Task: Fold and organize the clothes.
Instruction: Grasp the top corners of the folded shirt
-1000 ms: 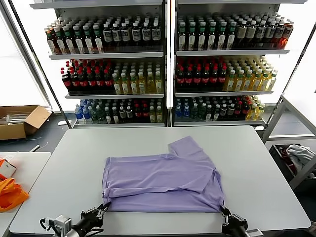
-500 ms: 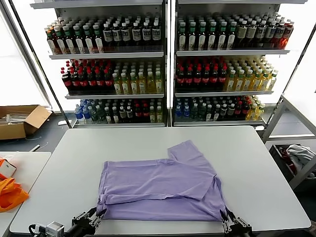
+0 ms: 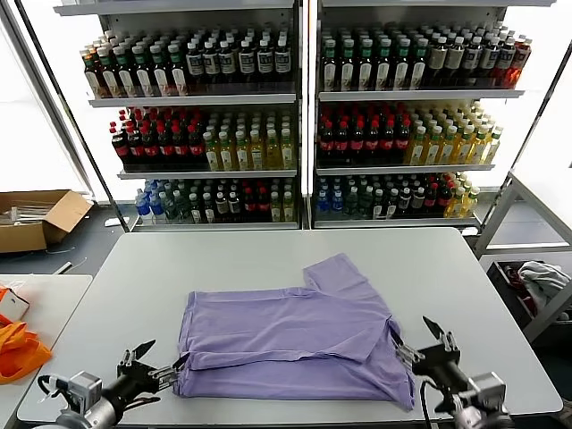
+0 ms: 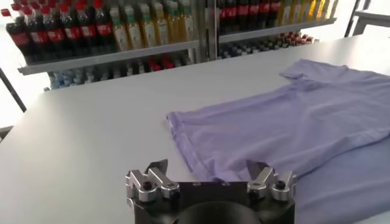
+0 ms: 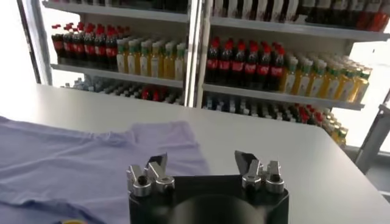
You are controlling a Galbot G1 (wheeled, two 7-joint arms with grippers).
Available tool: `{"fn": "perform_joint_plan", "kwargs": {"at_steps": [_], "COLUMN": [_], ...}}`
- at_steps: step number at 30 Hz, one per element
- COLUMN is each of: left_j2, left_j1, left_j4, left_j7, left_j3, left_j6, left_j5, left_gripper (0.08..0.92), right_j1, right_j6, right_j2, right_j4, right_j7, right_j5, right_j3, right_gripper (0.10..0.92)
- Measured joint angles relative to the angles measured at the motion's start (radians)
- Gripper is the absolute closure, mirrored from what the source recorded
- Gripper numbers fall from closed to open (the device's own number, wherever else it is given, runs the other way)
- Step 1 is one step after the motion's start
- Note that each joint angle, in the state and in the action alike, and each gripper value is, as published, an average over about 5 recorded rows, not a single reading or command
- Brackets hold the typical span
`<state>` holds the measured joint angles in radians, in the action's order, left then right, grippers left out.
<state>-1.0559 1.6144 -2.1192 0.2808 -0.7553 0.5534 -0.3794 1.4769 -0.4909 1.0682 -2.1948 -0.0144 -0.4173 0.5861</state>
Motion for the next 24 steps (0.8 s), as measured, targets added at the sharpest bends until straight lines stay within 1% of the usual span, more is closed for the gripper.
{"fn": "perform_joint_plan", "kwargs": {"at_steps": [10,18,24], "left_j2": [0.062,0.084,0.09], "left_j1": [-0.226,-0.406,-0.508], "left_j4": [0.164,0.333,0.438], "left_j7": [0.005,-0.016,-0.021], "left_j3": [0.11,0.198,0.258], "left_j6": [-0.002,-0.004,-0.005], "left_j5": [-0.045,-0.096,-0.119], "left_gripper": [0.177,0.177,0.177], "right_j1": [-0.37,-0.588,-0.704], "right_j6": [-0.052,-0.071,-0.078], "right_j2": [0.016,0.053,0.098], "right_j4": [0.28,0.512,0.662], "right_j7": [-0.084,-0.111,-0.114], "right_j5": [-0.043,-0.056,-0.05], "right_j3": [-0.159,-0.275,-0.334], "right_gripper": [0.202,0.203,0.203]}}
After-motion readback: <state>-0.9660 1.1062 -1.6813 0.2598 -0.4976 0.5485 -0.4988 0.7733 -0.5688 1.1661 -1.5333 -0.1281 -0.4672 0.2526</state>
